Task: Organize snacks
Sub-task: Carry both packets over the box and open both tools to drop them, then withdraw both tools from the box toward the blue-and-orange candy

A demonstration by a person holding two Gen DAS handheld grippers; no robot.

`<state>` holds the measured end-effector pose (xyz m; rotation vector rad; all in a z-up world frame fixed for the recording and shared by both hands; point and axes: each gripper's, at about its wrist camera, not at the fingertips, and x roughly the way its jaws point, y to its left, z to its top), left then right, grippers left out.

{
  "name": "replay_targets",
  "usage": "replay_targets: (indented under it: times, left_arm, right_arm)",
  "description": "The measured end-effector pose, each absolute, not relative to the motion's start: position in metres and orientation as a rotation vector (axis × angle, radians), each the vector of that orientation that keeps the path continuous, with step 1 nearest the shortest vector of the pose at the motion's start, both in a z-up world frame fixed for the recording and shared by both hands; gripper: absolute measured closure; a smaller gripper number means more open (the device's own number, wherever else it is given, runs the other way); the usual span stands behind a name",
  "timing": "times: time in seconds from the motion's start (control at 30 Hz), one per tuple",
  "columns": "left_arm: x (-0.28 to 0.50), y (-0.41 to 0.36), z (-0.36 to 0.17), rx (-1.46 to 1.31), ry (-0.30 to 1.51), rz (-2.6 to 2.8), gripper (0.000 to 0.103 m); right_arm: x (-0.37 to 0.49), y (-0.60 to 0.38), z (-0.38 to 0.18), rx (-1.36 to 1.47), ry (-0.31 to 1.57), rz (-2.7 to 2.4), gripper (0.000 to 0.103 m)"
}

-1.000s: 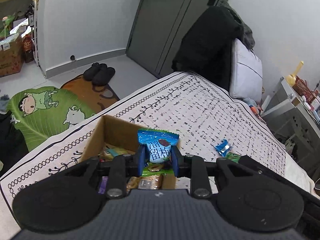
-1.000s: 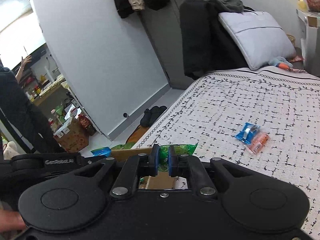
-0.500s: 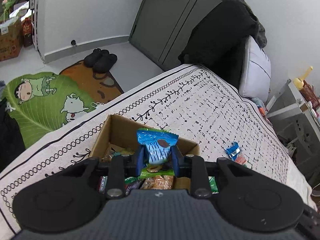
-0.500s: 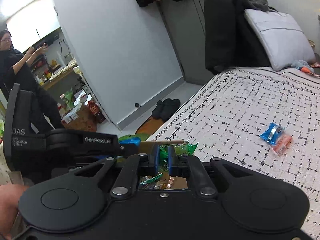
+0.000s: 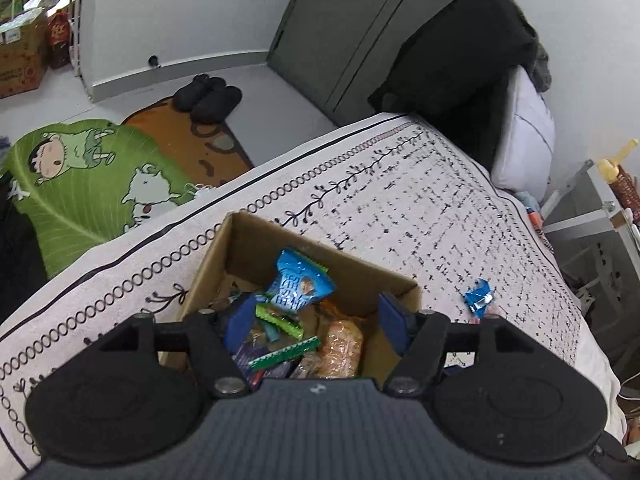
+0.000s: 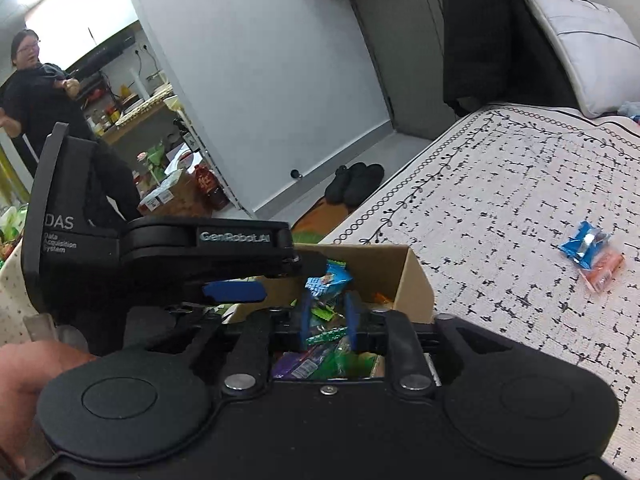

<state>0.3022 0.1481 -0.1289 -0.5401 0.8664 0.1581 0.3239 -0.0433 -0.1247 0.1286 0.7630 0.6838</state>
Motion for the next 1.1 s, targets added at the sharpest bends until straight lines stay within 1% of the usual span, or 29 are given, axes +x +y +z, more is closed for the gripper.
replay_targets:
  times: [0.03,0.1,0.17,0.23,0.3,0.33,0.4,0.63,0.7,0.77,0.97,1.1]
  left_arm:
    - [0.301,0.148,-0.128,-0.541,0.864,0.158,0.036]
    - [0.298,0.146,-0.125,-0.541,0.857,0.155,0.033]
    - [0.295,0.143,-0.123,-0.541,0.861,0.161,0.029]
    - [0.291,0.139,-0.118,-0.526,0.865,0.16,0.026]
    - [0.289,0.133,-0.114,-0.501,0.863,0.156,0.021]
    - [0.287,0.131,-0.112,-0.492,0.858,0.157,0.02]
    - [0.284,0.127,-0.11,-0.486,0.858,0.164,0.017]
    - [0.278,0.107,-0.104,-0.446,0.863,0.163,0.017]
    - [0.279,0.1,-0.102,-0.438,0.862,0.159,0.017]
    - [0.281,0.092,-0.101,-0.432,0.86,0.154,0.017]
    - [0.29,0.063,-0.099,-0.399,0.858,0.128,0.017]
    - [0.299,0.045,-0.1,-0.386,0.86,0.113,0.017]
  right_arm:
    - [0.324,-0.046,-0.124,0.13,0.759,0.67,0.073]
    - [0.325,-0.052,-0.124,0.131,0.757,0.637,0.063]
    - [0.326,-0.057,-0.123,0.132,0.752,0.593,0.058]
    - [0.329,-0.062,-0.121,0.138,0.746,0.568,0.057]
    - [0.329,-0.07,-0.12,0.146,0.732,0.556,0.047]
    - [0.33,-0.073,-0.12,0.144,0.728,0.546,0.045]
    - [0.33,-0.078,-0.12,0.14,0.723,0.531,0.044]
    - [0.334,-0.1,-0.117,0.157,0.711,0.508,0.043]
    - [0.335,-0.108,-0.116,0.168,0.705,0.5,0.04]
    - [0.337,-0.116,-0.116,0.178,0.7,0.49,0.039]
    - [0.343,-0.143,-0.117,0.204,0.694,0.454,0.038]
    - [0.348,-0.159,-0.121,0.207,0.689,0.433,0.031]
